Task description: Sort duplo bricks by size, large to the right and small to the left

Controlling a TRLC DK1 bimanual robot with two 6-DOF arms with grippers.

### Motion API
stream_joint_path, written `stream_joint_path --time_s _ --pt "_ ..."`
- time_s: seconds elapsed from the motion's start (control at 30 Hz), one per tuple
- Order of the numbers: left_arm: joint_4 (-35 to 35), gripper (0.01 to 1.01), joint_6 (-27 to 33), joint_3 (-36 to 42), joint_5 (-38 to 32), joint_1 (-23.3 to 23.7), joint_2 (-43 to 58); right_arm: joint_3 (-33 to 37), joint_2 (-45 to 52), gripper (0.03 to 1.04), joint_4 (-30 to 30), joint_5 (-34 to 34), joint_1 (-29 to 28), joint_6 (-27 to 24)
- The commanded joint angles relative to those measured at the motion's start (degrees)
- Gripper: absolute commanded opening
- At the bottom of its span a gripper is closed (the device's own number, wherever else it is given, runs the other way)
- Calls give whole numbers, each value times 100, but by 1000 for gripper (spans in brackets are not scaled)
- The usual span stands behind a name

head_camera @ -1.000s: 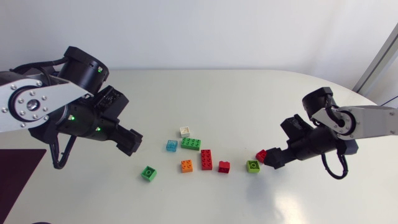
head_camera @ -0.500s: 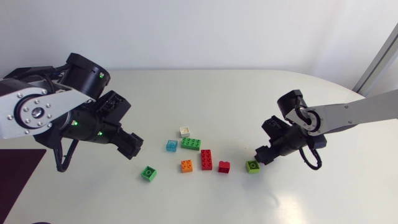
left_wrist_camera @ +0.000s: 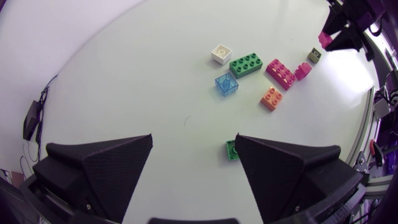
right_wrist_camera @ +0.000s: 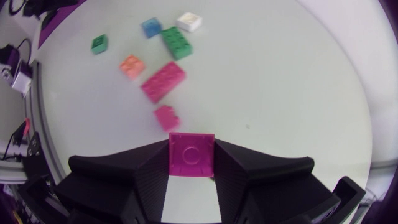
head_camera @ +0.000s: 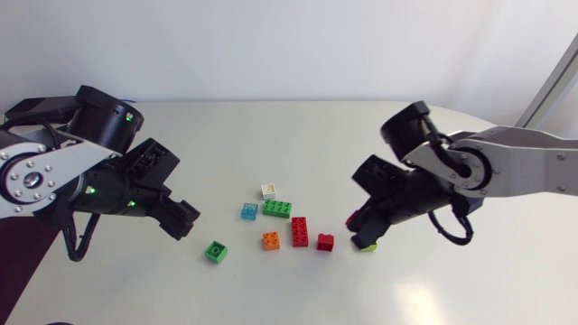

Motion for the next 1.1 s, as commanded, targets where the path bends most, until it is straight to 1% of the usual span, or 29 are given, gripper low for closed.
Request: stream_joint_path --time_s 0.0,0.07,0.17,0.2,0.23,0.27,0.3,0.37,0.4,0.43,0.57,0.7,0.77,0.87,0.93,1.0,1.07 --pt "-9 923 135 -219 135 107 -127 89 277 216 -312 -83 727 3" --pt "-27 923 162 -289 178 168 -233 274 664 221 -426 -92 1281 12" --pt "-132 923 223 -359 178 203 -435 749 1411 234 -540 -276 1764 -23" --pt "-159 923 241 -377 178 230 -505 907 1631 261 -531 -356 1887 -32" --pt "-185 923 241 -377 178 230 -549 1039 1833 316 -523 -408 2002 -32" --pt "-220 923 241 -377 178 239 -584 1179 2026 469 -523 -443 2125 -32" --pt "-238 923 241 -377 178 239 -602 1311 2202 670 -523 -461 2230 -32" --pt "-264 925 241 -368 187 230 -611 1425 2237 718 -470 -479 2274 -5" --pt "-255 925 241 -359 187 212 -611 1425 2176 851 -452 -487 2213 -5" --pt "-247 925 241 -342 187 177 -575 1390 2088 1005 -443 -496 2125 3" --pt "-220 926 214 -113 187 -183 -162 951 1358 1005 -426 -558 1624 3" --pt "-80 930 258 177 205 -781 286 274 154 1005 -417 -602 1114 -32" --pt "8 930 346 344 310 -1168 594 -43 -329 1005 -435 -602 815 -146" --pt "395 928 496 590 433 -1607 1024 -473 -865 1005 -514 -602 446 -295" --pt "448 928 575 889 671 -1695 1455 -710 -1138 1005 -558 -602 323 -331" --pt "456 928 742 1179 750 -1801 1912 -913 -1463 1005 -593 -602 261 -339" --pt "615 926 874 1434 908 -1880 2325 -1080 -1797 1005 -707 -619 182 -331"
